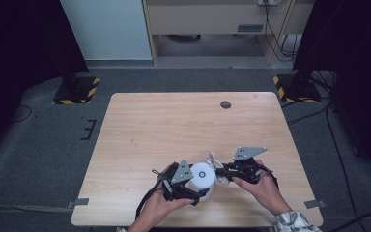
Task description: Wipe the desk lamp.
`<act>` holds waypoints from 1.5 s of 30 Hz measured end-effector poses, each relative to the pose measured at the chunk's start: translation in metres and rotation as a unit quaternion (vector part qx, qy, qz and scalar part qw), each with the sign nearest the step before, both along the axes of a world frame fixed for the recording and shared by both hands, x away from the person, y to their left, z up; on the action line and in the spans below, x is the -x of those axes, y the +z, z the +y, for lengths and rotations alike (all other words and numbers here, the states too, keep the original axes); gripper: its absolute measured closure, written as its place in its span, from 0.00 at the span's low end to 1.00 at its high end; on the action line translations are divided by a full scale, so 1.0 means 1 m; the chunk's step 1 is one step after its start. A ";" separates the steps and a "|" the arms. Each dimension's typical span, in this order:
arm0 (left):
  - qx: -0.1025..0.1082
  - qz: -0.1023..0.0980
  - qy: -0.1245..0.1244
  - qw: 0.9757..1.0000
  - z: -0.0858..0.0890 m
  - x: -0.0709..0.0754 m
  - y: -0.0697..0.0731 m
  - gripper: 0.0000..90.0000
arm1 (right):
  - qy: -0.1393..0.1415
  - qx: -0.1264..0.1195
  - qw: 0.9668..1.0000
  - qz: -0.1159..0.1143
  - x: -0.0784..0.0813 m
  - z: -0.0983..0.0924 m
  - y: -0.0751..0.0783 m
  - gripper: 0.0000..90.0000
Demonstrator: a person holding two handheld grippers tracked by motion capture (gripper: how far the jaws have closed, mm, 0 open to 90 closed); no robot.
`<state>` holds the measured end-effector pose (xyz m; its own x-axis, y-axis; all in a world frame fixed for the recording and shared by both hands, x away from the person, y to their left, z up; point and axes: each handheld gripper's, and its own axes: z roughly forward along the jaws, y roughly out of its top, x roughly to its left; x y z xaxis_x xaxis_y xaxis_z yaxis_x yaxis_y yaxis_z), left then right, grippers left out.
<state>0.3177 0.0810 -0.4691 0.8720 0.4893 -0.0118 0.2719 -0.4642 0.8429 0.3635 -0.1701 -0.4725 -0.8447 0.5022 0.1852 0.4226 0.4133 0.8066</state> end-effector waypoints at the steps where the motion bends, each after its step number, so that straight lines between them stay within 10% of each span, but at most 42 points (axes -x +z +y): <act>1: 0.000 0.000 0.000 1.000 0.000 0.000 0.000 0.09 | 0.000 0.002 1.000 0.002 -0.001 0.001 -0.004 0.85; 12: -0.001 -0.001 0.000 1.000 0.000 0.000 0.000 0.09 | 0.001 0.048 0.998 0.027 -0.002 0.004 -0.035 0.85; 27: -0.002 -0.001 -0.001 1.000 0.000 0.000 0.000 0.09 | -0.002 0.005 1.000 -0.009 0.005 -0.002 0.006 0.85; 45: -0.003 -0.002 -0.002 1.000 0.000 0.000 0.000 0.09 | 0.001 0.029 0.999 0.022 0.002 -0.001 -0.024 0.85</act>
<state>0.3179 0.0808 -0.4693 0.8737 0.4864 -0.0061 0.2672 -0.4695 0.8415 0.3613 -0.1711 -0.4967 -0.8370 0.5119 0.1931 0.4565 0.4589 0.7622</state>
